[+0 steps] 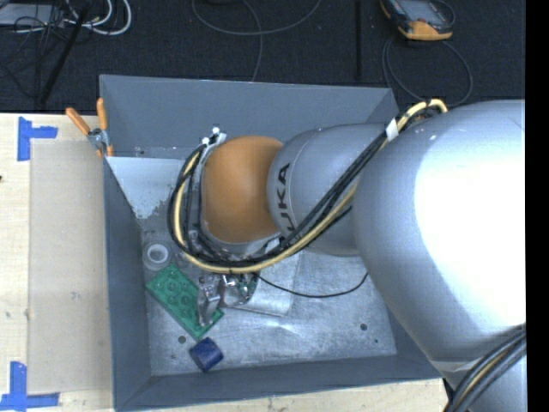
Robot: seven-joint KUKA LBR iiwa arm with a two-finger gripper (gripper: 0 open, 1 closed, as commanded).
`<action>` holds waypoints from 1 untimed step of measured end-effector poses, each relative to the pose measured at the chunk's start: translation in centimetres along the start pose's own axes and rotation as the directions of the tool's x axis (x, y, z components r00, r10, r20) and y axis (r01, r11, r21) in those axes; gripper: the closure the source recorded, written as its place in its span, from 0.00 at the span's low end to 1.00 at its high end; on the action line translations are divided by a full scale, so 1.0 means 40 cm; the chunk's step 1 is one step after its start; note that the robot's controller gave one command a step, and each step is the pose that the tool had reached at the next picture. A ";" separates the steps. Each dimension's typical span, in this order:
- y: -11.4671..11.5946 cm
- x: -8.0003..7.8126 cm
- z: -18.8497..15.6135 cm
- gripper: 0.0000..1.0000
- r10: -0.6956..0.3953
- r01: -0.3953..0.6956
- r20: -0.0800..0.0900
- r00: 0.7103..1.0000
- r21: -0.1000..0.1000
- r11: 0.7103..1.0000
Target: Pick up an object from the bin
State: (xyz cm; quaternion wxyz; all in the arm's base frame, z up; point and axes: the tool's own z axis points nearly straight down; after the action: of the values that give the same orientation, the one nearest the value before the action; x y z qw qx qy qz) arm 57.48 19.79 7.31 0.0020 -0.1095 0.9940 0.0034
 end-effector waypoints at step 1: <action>0.003 0.007 -0.006 1.00 -0.007 0.007 -0.020 1.000 0.003 1.000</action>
Offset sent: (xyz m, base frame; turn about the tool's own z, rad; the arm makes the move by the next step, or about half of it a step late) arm 0.0000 0.0000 0.0000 0.0000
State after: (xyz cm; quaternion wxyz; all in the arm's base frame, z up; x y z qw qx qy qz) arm 57.16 19.84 7.56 -0.0080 -0.1128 0.9936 0.0009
